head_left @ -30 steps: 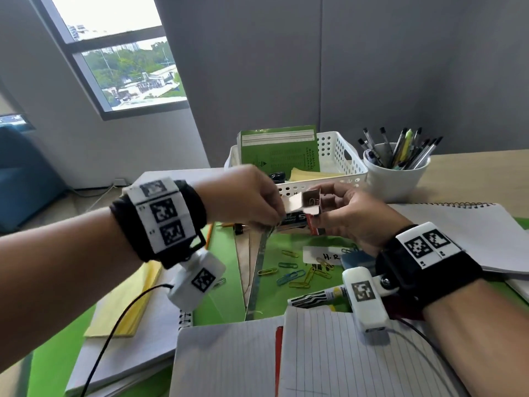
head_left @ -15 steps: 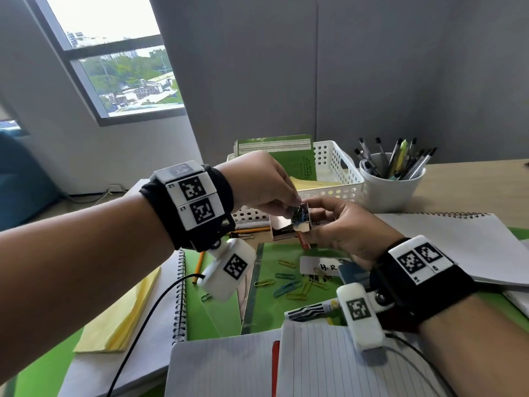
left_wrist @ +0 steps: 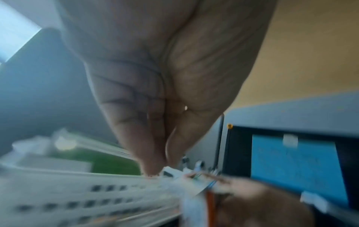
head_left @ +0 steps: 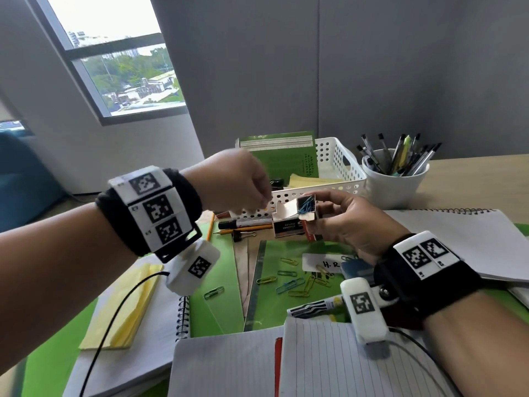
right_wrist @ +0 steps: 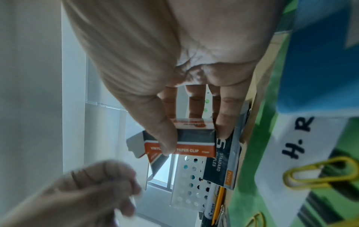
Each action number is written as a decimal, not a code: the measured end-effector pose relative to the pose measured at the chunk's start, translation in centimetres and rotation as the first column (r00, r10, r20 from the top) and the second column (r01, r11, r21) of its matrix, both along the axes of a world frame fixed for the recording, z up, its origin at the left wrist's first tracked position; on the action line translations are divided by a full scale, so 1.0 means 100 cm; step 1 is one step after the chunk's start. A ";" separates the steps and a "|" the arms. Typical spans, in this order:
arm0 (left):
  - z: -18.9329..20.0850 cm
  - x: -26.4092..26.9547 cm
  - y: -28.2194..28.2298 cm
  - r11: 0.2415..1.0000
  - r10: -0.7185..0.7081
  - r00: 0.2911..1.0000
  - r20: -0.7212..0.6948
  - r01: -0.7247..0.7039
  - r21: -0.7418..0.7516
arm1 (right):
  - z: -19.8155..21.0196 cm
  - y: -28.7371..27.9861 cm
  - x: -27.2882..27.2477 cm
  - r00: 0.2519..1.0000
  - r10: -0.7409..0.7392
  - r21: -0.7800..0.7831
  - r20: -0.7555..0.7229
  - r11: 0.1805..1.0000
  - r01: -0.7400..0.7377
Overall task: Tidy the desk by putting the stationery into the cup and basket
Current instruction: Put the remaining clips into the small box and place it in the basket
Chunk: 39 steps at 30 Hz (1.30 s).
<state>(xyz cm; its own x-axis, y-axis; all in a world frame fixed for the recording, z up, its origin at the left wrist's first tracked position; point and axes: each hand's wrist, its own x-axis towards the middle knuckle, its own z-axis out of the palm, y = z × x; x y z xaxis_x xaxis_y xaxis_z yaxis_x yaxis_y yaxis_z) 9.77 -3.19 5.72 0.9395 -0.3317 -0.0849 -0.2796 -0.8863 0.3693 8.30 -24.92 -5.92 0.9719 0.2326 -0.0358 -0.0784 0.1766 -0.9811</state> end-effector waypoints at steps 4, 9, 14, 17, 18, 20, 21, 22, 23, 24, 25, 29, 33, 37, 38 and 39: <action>-0.043 -0.012 0.035 0.801 -0.085 0.976 -0.199 0.186 0.569 | 0.000 -0.001 0.002 1.000 0.015 -0.015 -0.007 1.000 -0.015; -0.076 -0.032 0.060 0.695 -0.080 0.974 -0.214 0.208 0.688 | -0.001 -0.003 0.004 1.000 0.016 -0.031 -0.027 0.999 -0.016; -0.078 -0.041 0.054 0.675 -0.141 0.964 -0.226 0.261 0.690 | 0.001 -0.004 0.002 1.000 0.001 -0.046 -0.030 0.999 -0.003; -0.079 -0.041 0.044 0.662 -0.166 0.961 -0.222 0.275 0.697 | 0.002 -0.005 0.001 0.999 -0.004 -0.037 -0.032 0.999 0.003; -0.078 -0.041 0.040 0.683 -0.177 0.963 -0.201 0.267 0.680 | 0.003 -0.005 0.000 1.000 -0.008 -0.036 -0.029 0.999 0.007; -0.077 -0.040 0.028 0.772 -0.206 0.973 -0.105 0.228 0.593 | 0.003 -0.005 -0.001 1.000 -0.017 -0.029 -0.023 0.999 0.016; -0.076 -0.040 0.022 0.821 -0.220 0.974 -0.049 0.212 0.530 | 0.004 -0.005 -0.001 1.000 -0.019 -0.028 -0.019 0.999 0.019; -0.076 -0.039 0.016 0.860 -0.231 0.973 -0.005 0.207 0.467 | 0.005 -0.005 -0.001 1.000 -0.019 -0.030 -0.015 0.999 0.019; -0.077 -0.039 0.010 0.883 -0.241 0.971 0.016 0.212 0.420 | 0.005 -0.004 -0.001 1.000 -0.017 -0.028 -0.012 0.999 0.017; -0.077 -0.039 0.005 0.890 -0.253 0.967 0.019 0.225 0.396 | 0.005 -0.004 -0.001 1.000 -0.016 -0.024 -0.007 1.000 0.016; -0.078 -0.039 0.000 0.888 -0.266 0.964 0.008 0.242 0.391 | 0.005 -0.004 -0.001 1.000 -0.016 -0.020 -0.001 1.000 0.016; -0.073 -0.034 -0.012 0.903 -0.259 0.965 -0.040 0.257 0.345 | 0.003 -0.004 0.001 1.000 -0.030 -0.017 0.003 0.999 0.030; -0.070 -0.027 -0.018 0.864 -0.304 0.945 -0.123 0.328 0.383 | 0.001 -0.005 0.003 0.999 -0.045 -0.015 0.003 0.999 0.045; -0.081 -0.034 -0.025 0.735 -0.442 0.886 -0.138 0.447 0.510 | 0.001 -0.006 0.005 0.999 -0.033 -0.019 0.005 0.999 0.033; -0.084 -0.035 -0.025 0.729 -0.463 0.877 -0.126 0.458 0.509 | 0.000 -0.006 0.006 0.999 -0.035 -0.020 0.004 0.999 0.035; -0.087 -0.036 -0.025 0.728 -0.470 0.875 -0.117 0.459 0.509 | -0.001 -0.006 0.007 0.999 -0.040 -0.023 0.001 0.999 0.040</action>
